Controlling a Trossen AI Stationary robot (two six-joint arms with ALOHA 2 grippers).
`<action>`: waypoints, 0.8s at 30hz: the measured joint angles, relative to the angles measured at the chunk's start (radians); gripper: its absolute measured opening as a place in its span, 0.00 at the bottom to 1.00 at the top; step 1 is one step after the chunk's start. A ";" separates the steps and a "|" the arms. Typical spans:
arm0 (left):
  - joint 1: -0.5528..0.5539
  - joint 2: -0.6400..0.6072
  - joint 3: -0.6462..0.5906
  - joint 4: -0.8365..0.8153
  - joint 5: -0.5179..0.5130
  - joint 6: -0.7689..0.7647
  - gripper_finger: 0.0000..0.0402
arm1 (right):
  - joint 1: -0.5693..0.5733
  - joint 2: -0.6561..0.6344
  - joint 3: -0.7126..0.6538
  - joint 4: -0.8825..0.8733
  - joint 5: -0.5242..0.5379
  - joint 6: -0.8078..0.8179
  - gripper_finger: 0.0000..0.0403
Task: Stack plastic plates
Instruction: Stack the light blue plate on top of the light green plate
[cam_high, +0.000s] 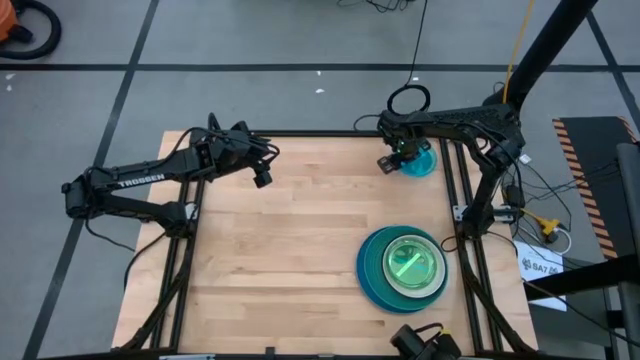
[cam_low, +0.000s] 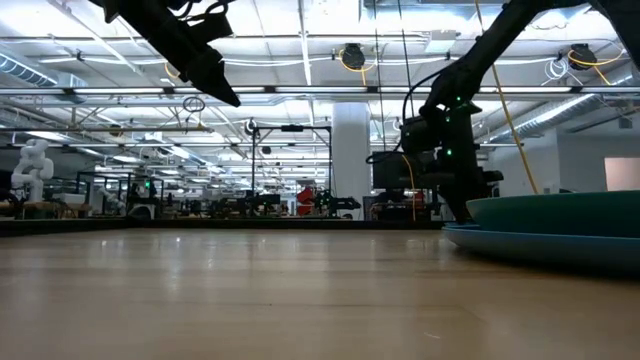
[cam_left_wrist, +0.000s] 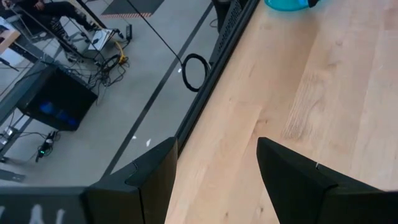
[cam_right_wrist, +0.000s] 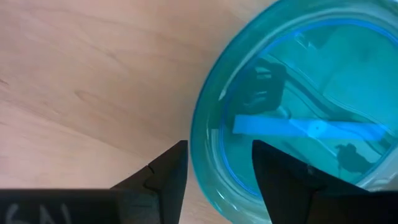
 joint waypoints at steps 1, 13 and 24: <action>0.000 0.000 0.000 0.000 0.000 0.000 0.57 | 0.000 0.000 0.000 0.004 0.000 0.000 0.42; 0.000 0.000 0.000 0.000 0.000 0.000 0.57 | 0.000 0.000 -0.008 0.062 0.000 0.007 0.40; 0.000 0.000 0.000 0.000 0.000 0.000 0.57 | 0.001 0.000 -0.021 0.083 0.000 0.008 0.23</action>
